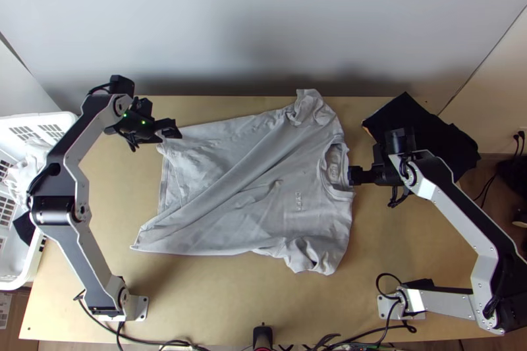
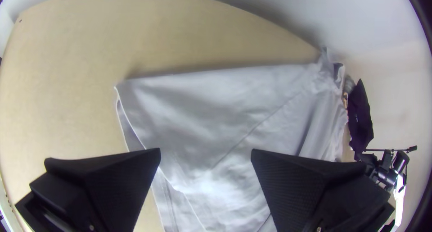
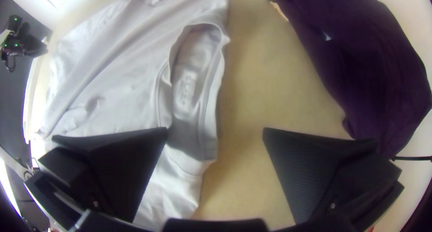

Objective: Fold the t-shirt

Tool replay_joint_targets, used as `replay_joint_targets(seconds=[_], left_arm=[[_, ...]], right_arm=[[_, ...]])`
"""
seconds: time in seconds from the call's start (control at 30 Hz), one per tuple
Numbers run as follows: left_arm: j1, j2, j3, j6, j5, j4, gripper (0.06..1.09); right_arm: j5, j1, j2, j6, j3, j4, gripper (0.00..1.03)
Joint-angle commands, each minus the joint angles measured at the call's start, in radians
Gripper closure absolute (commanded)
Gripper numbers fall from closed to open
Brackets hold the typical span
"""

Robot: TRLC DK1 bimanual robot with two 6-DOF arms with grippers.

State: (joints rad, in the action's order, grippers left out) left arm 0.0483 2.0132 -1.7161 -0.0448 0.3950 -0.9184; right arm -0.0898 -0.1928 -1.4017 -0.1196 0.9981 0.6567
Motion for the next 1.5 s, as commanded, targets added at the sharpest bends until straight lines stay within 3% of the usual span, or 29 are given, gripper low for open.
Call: replay_joint_targets(seconds=[0.0,0.13,0.27,0.9,0.97,1.0,1.17,1.4,1.43,1.47], left_arm=[[0.005,0.061,-0.066,0.008,-0.053,-0.017,0.11],[0.005,0.067,-0.065,0.026,-0.143,-0.017,0.11],[0.012,0.091,-0.071,0.037,-0.162,-0.016,0.11],[0.013,0.177,-0.163,0.043,-0.085,0.029,0.11],[0.012,0.186,-0.166,0.046,-0.074,0.029,0.20],[0.012,0.193,-0.168,0.048,-0.071,0.029,0.30],[0.010,0.203,-0.168,0.052,-0.044,0.038,1.06],[0.005,0.191,-0.175,0.082,-0.001,-0.016,1.04],[0.002,0.180,-0.181,0.100,0.013,-0.056,0.89],[0.001,0.165,-0.183,0.106,0.015,-0.092,0.61]], right_arm=[[-0.001,0.010,0.004,0.000,-0.001,0.009,0.04],[-0.002,0.012,0.009,-0.002,-0.009,0.009,0.04],[-0.002,0.012,0.012,-0.003,-0.009,0.011,0.04],[-0.001,0.016,0.023,-0.011,-0.033,0.014,0.04],[-0.001,0.023,0.023,-0.009,-0.032,0.014,0.04],[-0.002,0.024,0.023,-0.009,-0.030,0.014,0.04],[-0.001,0.027,0.023,-0.008,-0.027,0.014,0.04],[-0.002,0.046,0.024,-0.002,-0.019,0.014,0.04],[-0.002,0.049,0.024,-0.002,-0.019,0.015,0.04],[-0.002,0.050,0.026,-0.002,-0.019,0.017,0.04]])
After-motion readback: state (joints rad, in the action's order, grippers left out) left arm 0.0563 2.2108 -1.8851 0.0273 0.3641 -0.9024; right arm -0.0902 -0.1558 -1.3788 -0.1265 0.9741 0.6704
